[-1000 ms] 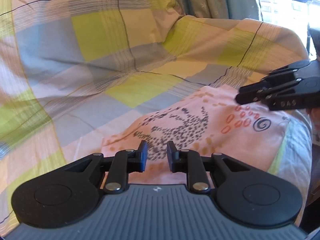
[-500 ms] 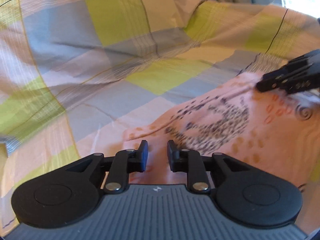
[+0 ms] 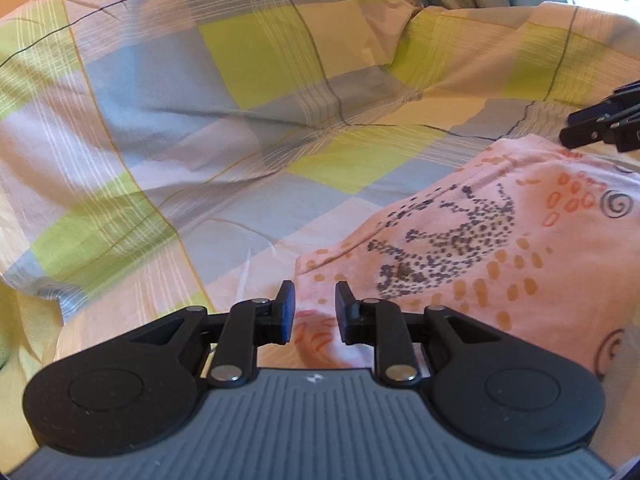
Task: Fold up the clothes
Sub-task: 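Grasp the folded shirt's edge with both grippers side by side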
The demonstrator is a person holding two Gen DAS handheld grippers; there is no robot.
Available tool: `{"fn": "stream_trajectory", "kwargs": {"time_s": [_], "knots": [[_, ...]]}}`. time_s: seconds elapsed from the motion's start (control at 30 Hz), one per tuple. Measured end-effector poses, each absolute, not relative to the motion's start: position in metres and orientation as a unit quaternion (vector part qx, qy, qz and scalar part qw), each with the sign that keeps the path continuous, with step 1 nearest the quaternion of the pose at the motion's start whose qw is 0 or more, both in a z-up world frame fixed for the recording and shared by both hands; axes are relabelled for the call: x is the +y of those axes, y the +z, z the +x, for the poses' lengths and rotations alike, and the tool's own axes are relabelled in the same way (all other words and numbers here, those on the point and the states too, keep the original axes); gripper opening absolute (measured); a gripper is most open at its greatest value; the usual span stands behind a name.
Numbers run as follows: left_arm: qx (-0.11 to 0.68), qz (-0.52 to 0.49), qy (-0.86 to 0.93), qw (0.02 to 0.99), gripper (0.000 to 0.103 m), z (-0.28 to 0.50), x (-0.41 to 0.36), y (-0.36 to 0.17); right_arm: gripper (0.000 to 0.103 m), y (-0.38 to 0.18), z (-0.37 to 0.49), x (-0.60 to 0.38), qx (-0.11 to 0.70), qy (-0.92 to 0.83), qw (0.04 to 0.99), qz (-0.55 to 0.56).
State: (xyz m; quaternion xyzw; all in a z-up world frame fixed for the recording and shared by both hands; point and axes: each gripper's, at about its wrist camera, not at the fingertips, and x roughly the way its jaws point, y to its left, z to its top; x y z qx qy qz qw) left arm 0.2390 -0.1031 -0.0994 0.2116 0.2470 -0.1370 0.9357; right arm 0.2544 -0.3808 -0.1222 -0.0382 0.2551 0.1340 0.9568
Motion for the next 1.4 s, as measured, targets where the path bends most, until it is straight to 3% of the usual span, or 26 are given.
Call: {"fn": "stream_trajectory", "kwargs": {"time_s": [0.2, 0.4, 0.5, 0.57, 0.73, 1.23, 1.4], "knots": [[0.27, 0.265, -0.191, 0.906, 0.019, 0.203, -0.119, -0.109, 0.035, -0.126, 0.21, -0.343, 0.296, 0.246, 0.921, -0.05], [0.268, 0.292, -0.168, 0.903, 0.022, 0.189, -0.106, -0.103, 0.038, -0.133, 0.192, -0.365, 0.301, 0.141, 0.941, -0.064], [0.228, 0.344, -0.196, 0.889, 0.034, 0.164, -0.12, -0.097, 0.039, -0.127, 0.165, -0.362, 0.259, 0.137, 0.949, -0.117], [0.201, 0.399, -0.225, 0.866, 0.042, 0.145, -0.139, -0.1, 0.046, -0.13, 0.142, -0.347, 0.226, 0.157, 0.946, -0.173], [0.158, 0.498, -0.271, 0.809, 0.062, 0.115, -0.18, -0.122, 0.049, -0.163, 0.098, -0.29, 0.176, 0.217, 0.894, -0.349], [0.129, 0.562, -0.218, 0.788, 0.066, 0.151, -0.189, -0.142, 0.051, -0.177, 0.136, -0.25, 0.121, 0.258, 0.845, -0.453], [0.16, 0.566, -0.172, 0.79, 0.065, 0.169, -0.176, -0.139, 0.051, -0.178, 0.16, -0.274, 0.159, 0.167, 0.847, -0.479]]}}
